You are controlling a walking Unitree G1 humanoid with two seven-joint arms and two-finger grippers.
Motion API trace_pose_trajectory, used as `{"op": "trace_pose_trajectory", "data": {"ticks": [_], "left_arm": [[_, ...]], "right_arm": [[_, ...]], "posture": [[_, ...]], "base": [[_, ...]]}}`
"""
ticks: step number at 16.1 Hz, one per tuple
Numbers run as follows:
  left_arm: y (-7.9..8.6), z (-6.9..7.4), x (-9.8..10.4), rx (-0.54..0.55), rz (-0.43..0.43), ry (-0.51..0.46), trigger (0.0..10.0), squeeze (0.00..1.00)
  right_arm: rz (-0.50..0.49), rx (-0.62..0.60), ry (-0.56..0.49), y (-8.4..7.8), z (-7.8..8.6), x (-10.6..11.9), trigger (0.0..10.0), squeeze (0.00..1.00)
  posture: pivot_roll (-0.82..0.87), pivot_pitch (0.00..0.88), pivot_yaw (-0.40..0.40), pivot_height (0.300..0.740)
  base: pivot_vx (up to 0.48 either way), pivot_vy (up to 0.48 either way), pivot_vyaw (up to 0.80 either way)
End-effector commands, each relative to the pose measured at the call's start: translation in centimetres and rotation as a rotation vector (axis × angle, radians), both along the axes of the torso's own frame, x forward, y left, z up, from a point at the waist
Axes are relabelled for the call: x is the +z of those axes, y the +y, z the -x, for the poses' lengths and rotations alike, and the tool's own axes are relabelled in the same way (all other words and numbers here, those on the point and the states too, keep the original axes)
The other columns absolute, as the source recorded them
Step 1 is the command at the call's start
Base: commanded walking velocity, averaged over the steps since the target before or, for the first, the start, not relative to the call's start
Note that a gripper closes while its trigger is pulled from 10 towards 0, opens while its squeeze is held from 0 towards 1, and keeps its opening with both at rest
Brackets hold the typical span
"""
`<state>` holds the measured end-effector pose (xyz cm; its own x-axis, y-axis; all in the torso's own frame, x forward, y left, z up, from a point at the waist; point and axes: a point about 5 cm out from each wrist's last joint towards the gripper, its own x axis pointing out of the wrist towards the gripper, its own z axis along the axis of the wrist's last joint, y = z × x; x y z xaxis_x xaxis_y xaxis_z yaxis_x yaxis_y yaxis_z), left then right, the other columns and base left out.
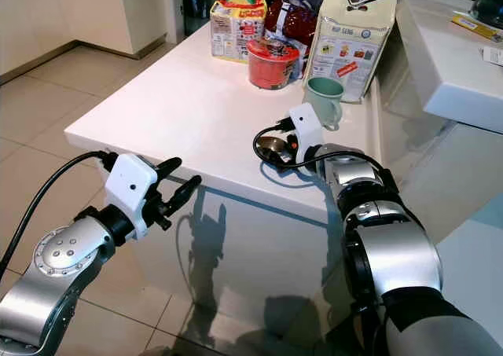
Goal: Setting the table
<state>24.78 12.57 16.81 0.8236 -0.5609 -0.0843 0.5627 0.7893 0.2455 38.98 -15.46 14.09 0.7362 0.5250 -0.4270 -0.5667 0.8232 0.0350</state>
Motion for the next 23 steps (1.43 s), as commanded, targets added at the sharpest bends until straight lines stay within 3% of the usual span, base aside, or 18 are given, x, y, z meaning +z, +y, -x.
{"op": "trace_pose_trajectory", "data": {"ticks": [1, 2, 4, 14, 23], "left_arm": [[-0.5, 0.3, 0.2, -0.035, 0.004, -0.002, 10.0, 0.00], [-0.5, 0.3, 0.2, -0.036, 0.003, -0.002, 10.0, 0.00], [-0.5, 0.3, 0.2, -0.039, 0.002, 0.000, 10.0, 0.00], [-1.2, 0.8, -0.3, -0.107, -0.006, 0.037, 10.0, 0.00], [-1.3, 0.4, -0.2, -0.108, -0.005, 0.028, 10.0, 0.00]], "right_arm": [[0.009, 0.034, 0.096, 0.0, 0.7, -1.4, 4.5, 0.00], [0.017, 0.055, 0.116, 0.0, 0.9, -1.6, 2.2, 0.00], [0.018, 0.067, 0.129, 0.0, 1.0, -1.7, 0.0, 0.00], [0.019, 0.096, 0.152, -0.1, 1.2, -1.8, 0.0, 0.00], [-0.054, 0.110, 0.072, 0.4, 0.2, 0.6, 0.0, 0.00]], "posture": [[0.14, 0.000, -0.097, 0.740], [0.14, 0.000, -0.096, 0.740], [0.14, 0.000, -0.096, 0.740], [0.14, 0.000, -0.096, 0.740], [0.13, 0.000, -0.098, 0.740]], "base": [[0.000, 0.000, 0.00], [0.000, 0.000, 0.00], [0.000, 0.000, 0.00], [0.000, 0.000, 0.00], [0.000, 0.000, 0.00]]}}
